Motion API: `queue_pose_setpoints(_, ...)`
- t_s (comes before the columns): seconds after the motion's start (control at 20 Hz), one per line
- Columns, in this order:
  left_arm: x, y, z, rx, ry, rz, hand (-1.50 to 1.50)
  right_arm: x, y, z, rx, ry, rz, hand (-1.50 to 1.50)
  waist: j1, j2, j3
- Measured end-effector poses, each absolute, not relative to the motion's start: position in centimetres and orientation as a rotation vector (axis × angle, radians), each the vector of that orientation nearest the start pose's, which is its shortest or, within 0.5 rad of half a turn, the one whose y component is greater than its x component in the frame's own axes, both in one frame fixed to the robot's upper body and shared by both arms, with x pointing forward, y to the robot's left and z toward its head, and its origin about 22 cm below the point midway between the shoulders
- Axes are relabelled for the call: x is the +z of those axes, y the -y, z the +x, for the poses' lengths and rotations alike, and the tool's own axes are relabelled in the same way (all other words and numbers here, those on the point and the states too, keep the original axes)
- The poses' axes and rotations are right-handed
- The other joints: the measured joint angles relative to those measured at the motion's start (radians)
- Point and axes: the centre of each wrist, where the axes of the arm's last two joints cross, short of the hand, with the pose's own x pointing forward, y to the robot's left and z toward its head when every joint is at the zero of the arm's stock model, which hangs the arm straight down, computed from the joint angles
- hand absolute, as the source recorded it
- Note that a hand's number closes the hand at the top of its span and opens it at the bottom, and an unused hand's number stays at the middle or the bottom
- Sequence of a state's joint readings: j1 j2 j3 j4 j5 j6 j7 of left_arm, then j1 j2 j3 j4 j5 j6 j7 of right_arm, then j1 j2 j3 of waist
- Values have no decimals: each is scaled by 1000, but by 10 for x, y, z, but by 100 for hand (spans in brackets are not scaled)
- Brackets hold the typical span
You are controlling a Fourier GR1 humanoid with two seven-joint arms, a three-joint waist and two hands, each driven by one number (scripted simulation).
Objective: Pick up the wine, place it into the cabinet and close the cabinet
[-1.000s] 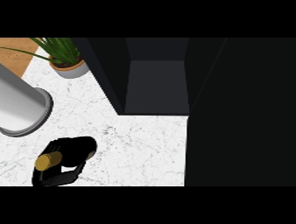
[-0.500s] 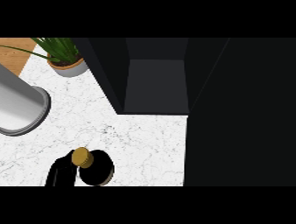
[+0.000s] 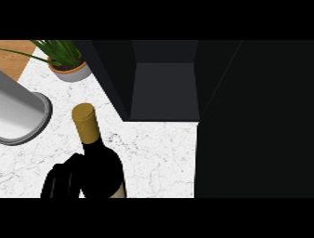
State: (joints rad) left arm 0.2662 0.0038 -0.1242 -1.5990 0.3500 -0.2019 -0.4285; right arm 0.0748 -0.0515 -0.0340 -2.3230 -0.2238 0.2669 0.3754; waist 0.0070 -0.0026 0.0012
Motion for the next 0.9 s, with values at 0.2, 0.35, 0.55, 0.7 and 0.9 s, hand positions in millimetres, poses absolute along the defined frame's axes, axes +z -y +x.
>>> queue_pose_setpoints(0.2,-13,-203,194,265,1818,-387,150,156,244,169,244,1886,238,-150,-6,1,0)
queue_pose_setpoints(0.35,4,-196,201,268,1805,-397,150,152,244,168,246,1885,239,-150,-7,1,-1)
queue_pose_setpoints(0.55,28,-178,218,263,1813,-404,150,156,245,171,243,1884,241,-150,-8,2,-1)
queue_pose_setpoints(0.7,36,-163,238,249,1834,-381,150,155,245,170,246,1885,237,-150,-11,2,-1)
queue_pose_setpoints(0.9,41,-146,256,227,1847,-345,150,156,249,174,243,1888,236,-150,-12,3,-1)
